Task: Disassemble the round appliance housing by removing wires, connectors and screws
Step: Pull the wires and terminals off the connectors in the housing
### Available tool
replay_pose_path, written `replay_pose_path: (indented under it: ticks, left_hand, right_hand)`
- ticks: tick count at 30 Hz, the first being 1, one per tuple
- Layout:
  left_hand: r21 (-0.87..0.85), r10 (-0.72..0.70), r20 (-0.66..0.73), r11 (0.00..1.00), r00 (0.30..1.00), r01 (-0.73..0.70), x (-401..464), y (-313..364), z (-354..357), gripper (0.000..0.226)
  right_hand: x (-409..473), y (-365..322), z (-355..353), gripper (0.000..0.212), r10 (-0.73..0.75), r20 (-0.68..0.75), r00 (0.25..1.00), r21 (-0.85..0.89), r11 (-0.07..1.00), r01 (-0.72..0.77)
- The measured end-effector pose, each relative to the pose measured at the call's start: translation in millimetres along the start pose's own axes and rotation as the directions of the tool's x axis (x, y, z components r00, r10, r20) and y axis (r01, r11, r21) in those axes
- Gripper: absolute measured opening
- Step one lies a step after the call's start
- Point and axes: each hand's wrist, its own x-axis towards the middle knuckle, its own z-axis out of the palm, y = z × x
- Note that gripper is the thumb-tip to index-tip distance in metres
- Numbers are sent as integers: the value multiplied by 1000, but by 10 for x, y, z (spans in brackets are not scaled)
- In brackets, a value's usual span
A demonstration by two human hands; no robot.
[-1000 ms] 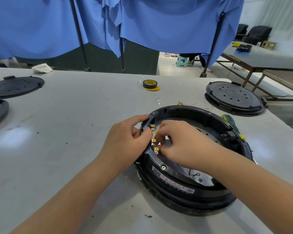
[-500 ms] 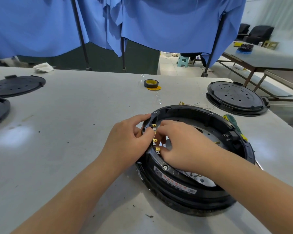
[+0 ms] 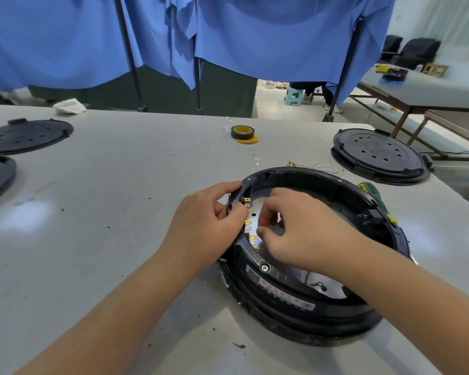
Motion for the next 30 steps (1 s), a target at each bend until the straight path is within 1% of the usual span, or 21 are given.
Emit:
replay_pose_path:
  ticks: [3,7,9,12,17,20,23,28,30]
  left_hand:
    - [9,0,-2,1000,1000,0,-1,9,1,45]
    - [2,-4,1,1000,1000,4,-9,12,-3,44]
    - [-5,-12,0,1000,1000,12,-10,16,-3,43]
    - [-12,-11,3,1000,1000,11,-5,12,-3,42]
    - [-10,-6,3,1000,1000,6,-9,-1,-3,43]
    - [-4,-10,1,1000,1000,10,-8,-2,-1,42]
    - [-2,-12,6,1000,1000,12,-4,10,-3,41]
    - [-7,-8,5,1000,1000,8,-4,10,-2,43]
    - [-7,-7,1,1000,1000,7,-2,9,1,43]
  right_hand:
    - [-2,25,-8,18,-30,14,999,32,999,30]
    - [3,12,6,6,-83,-11,996,15,996,83]
    - [3,25,-7,4,-78,-32,996,44,996,80]
    - [3,42,-30,8,-68,-45,997,104,992,72]
    - [-9,64,-65,9,-56,5,998,231,972,53]
    - [-27,56,-75,14,-81,86,993,271,961,55]
    - [-34,39,-79,21,-113,147,983,259,963,72]
    - [-48,15,-71,6,-134,137,981,218,971,102]
    - [-37,-1,-66,5,-144,137,980,181,976,118]
